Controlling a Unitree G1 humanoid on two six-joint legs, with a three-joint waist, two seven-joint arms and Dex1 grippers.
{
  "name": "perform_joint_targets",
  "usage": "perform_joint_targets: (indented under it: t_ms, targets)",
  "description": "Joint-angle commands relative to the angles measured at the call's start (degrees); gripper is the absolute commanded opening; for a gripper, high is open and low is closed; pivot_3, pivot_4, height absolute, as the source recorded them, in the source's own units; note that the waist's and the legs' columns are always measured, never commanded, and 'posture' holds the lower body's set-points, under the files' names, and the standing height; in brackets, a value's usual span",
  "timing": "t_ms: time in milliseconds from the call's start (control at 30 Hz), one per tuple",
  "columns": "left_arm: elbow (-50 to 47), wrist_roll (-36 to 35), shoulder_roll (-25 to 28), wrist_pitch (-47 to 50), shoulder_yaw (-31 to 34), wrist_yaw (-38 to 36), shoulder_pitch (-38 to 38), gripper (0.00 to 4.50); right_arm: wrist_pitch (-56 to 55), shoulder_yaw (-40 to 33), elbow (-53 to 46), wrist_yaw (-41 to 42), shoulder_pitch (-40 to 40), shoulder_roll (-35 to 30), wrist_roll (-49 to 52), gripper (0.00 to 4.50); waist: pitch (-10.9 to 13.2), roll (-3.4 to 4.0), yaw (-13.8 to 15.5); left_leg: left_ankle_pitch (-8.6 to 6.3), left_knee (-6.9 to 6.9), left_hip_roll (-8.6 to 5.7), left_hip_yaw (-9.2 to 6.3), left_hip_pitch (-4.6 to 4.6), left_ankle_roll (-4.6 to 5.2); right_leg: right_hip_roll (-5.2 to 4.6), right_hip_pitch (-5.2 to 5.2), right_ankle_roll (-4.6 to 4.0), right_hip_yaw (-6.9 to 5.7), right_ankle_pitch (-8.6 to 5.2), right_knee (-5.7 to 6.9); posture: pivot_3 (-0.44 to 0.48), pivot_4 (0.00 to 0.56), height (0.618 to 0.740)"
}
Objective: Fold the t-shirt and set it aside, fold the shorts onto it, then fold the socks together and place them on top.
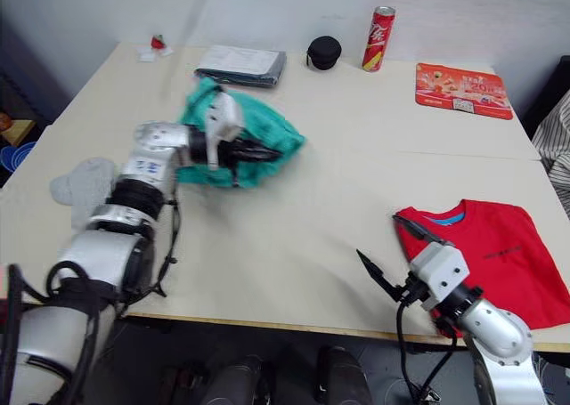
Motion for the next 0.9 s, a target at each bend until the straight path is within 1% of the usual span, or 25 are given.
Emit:
perform_joint_targets:
  t_ms: [33,100,133,167,267,333,433,500,533,633,733,800,867,900]
  targets:
    - [-13.2,-2.2,-3.3,9.6,-5.4,-5.3,5.7,0.02,-1.3,-3.5,-2.3,-0.5,2.3,-0.9,0.4,4.50,0.0,0.02,-0.3,0.00,0.00,0.01,0.02,0.03,0.00,0.00,0.01,0.00,0.06,0.00,0.01,0.000,0.150,0.740]
    - [-19.7,-2.6,-5.2,15.0,-8.3,-5.5,10.1,0.02,-1.1,-4.6,-2.9,-0.7,3.7,-1.0,0.4,4.50,0.0,0.05,-0.8,0.00,-0.01,0.06,0.07,0.12,-0.01,0.04,0.02,0.00,0.17,0.00,0.06,0.000,0.150,0.740]
    - [-22.0,-2.6,-5.5,16.7,-9.3,-5.5,11.5,0.65,-1.0,-4.8,-3.2,-0.8,4.2,-1.1,0.3,4.50,0.0,0.05,-1.0,0.01,-0.01,0.11,0.08,0.13,-0.02,0.07,0.02,0.00,0.19,0.00,0.08,0.000,0.150,0.740]
    - [-23.9,-2.1,-5.7,18.3,-10.6,-5.2,13.0,0.86,-0.9,-4.9,-3.5,-0.7,4.8,-1.2,0.0,4.50,0.0,0.05,-1.2,0.02,-0.01,0.13,0.07,0.14,-0.04,0.08,0.02,-0.01,0.19,0.00,0.10,0.000,0.150,0.740]
    - [-28.4,-2.8,-7.1,22.3,-12.2,-3.2,16.3,1.91,-0.2,-5.1,-4.9,-0.7,6.7,-1.8,-0.9,4.50,0.0,0.05,-1.2,0.05,0.09,0.15,0.08,0.23,-0.08,0.06,0.02,-0.03,0.32,-0.02,0.09,0.000,0.150,0.740]
    - [-31.2,-3.3,-7.1,22.8,-13.2,-3.5,18.2,2.55,0.7,-5.4,-5.8,-1.1,7.6,-2.1,-1.4,4.50,0.0,0.09,-1.1,0.05,0.13,0.15,0.03,0.29,-0.07,0.02,0.10,-0.05,0.37,-0.02,0.10,0.000,0.150,0.740]
    - [-37.7,-7.8,-4.2,26.3,-11.1,-6.4,19.8,3.52,2.5,-6.4,-8.8,0.2,8.8,-4.8,-1.4,4.50,0.0,0.14,-1.2,0.02,0.12,0.14,0.02,0.32,-0.07,-0.03,0.14,-0.06,0.41,-0.03,0.09,0.000,0.150,0.740]
    - [-41.4,-11.2,-0.7,28.5,-9.9,-10.1,20.4,4.18,4.0,-6.4,-11.8,1.5,9.3,-6.9,-0.3,4.50,0.0,0.17,-1.4,0.02,0.13,0.16,-0.01,0.30,-0.08,-0.03,0.11,-0.08,0.39,-0.04,0.08,0.000,0.150,0.740]
    - [-42.7,-13.0,1.8,27.9,-8.7,-12.6,20.8,4.47,5.3,-5.1,-14.2,2.9,9.4,-8.8,-0.5,4.50,0.0,0.19,-1.4,0.01,0.12,0.18,0.00,0.32,-0.08,-0.02,0.10,-0.10,0.40,-0.05,0.11,0.000,0.150,0.740]
    - [-42.3,-15.2,7.7,23.7,-4.8,-14.0,21.4,4.47,7.9,0.7,-18.3,4.7,7.5,-12.8,-4.3,4.50,-0.1,0.29,-1.6,0.00,0.12,0.27,0.00,0.43,-0.14,0.01,0.14,-0.16,0.39,-0.08,0.13,0.000,0.150,0.740]
    - [-36.5,-13.4,13.3,13.3,-1.8,-13.1,21.9,4.47,7.8,8.8,-18.1,2.0,0.9,-12.5,-12.6,4.50,-0.1,0.29,-1.4,0.00,0.15,0.29,-0.05,0.44,-0.18,0.03,0.17,-0.19,0.34,-0.10,0.14,0.000,0.150,0.740]
    - [-31.2,-11.2,16.4,4.5,-0.6,-11.9,21.8,4.47,7.2,13.4,-17.3,1.5,-2.0,-11.8,-16.3,4.50,-0.1,0.29,-1.3,0.00,0.18,0.23,-0.04,0.40,-0.17,-0.02,0.13,-0.19,0.34,-0.10,0.13,0.000,0.150,0.740]
    - [-21.4,-4.8,20.9,-11.7,-1.8,-9.9,20.8,4.47,5.5,17.5,-15.0,2.3,-3.8,-12.0,-19.7,4.50,-0.1,0.28,-1.1,-0.02,0.18,0.23,-0.08,0.34,-0.18,-0.02,0.12,-0.19,0.29,-0.10,0.09,0.000,0.150,0.740]
    - [-16.6,-1.8,22.6,-18.2,-2.5,-8.3,19.8,4.47,4.7,18.8,-13.7,2.3,-4.8,-12.2,-21.2,4.50,-0.1,0.28,-1.1,-0.04,0.17,0.22,-0.08,0.32,-0.19,-0.01,0.11,-0.20,0.27,-0.11,0.06,0.000,0.150,0.740]
